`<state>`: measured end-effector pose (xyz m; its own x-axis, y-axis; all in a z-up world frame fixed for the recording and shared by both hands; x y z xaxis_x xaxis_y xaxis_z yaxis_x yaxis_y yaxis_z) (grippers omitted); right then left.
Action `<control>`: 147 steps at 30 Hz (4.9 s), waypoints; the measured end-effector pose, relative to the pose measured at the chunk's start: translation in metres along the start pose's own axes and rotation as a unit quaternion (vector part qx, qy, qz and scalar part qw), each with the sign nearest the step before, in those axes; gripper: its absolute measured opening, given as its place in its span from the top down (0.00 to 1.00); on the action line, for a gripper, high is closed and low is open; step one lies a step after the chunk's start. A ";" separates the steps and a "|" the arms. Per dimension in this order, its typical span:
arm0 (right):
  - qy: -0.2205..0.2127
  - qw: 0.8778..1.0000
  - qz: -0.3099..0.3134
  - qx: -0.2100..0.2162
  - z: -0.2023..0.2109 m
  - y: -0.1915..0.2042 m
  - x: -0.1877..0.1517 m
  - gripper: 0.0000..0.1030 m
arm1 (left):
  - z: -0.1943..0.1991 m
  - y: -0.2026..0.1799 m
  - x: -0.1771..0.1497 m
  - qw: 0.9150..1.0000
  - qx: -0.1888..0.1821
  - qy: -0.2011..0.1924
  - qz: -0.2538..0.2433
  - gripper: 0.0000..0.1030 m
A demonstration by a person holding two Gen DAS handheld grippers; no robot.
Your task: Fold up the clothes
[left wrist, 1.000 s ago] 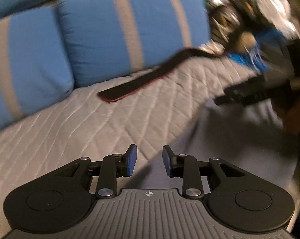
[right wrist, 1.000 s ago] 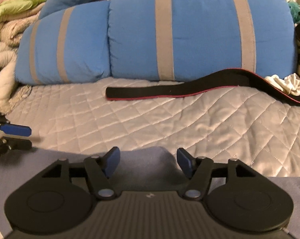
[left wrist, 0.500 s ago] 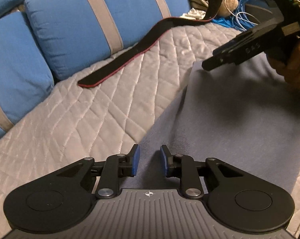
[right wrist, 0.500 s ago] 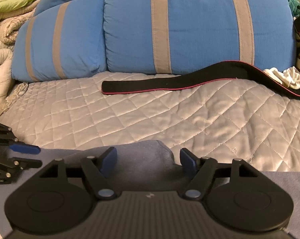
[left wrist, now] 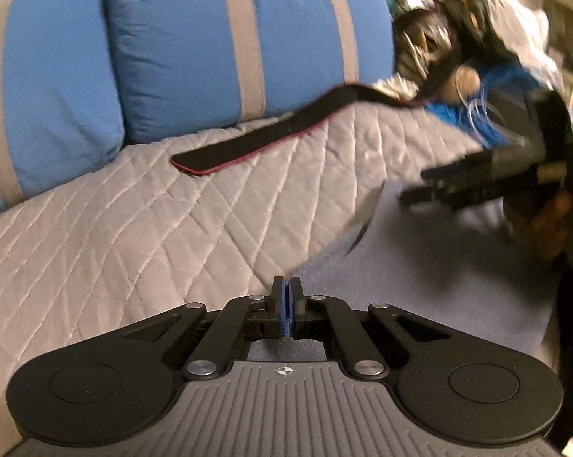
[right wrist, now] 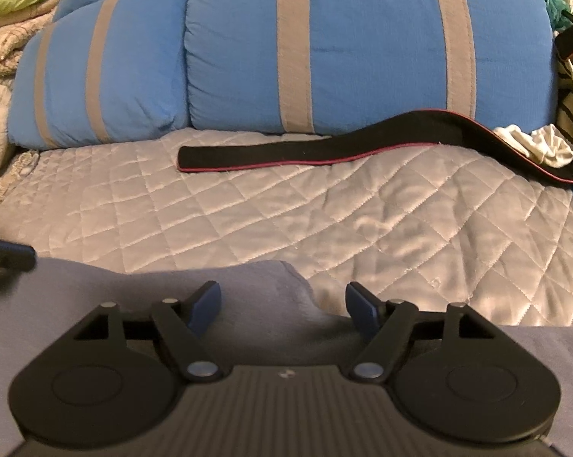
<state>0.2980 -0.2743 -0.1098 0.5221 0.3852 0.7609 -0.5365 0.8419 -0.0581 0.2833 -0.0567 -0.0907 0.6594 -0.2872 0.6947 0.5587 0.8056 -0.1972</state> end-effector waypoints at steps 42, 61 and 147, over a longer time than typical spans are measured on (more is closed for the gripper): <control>0.029 0.997 0.039 -0.066 -0.008 -0.001 -0.006 0.21 | 0.011 0.025 -0.027 0.996 0.057 0.061 -0.023 0.81; 0.033 0.996 0.042 -0.068 -0.010 -0.001 -0.008 0.18 | 0.025 0.066 -0.014 0.992 0.021 0.074 0.102 0.98; -0.097 0.984 0.145 -0.041 0.039 0.075 -0.011 0.00 | 0.247 0.229 -0.134 0.830 0.169 -0.221 0.483 0.32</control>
<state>0.2266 -0.2302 -0.0972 0.2146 0.5418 0.8126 -0.5851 0.7375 -0.3372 0.1990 0.2942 -0.0579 0.4277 0.7352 0.5260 -0.3459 0.6707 -0.6562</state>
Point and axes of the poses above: each gripper's, at about its wrist camera, not at the fingertips, and z roughly against the way its jaws point, y to its left, x to its top, the point moved 4 cm from there along -z, roughly the way its jaws point, and after that the axes turned 13 degrees about z, right-handed, at the moved point
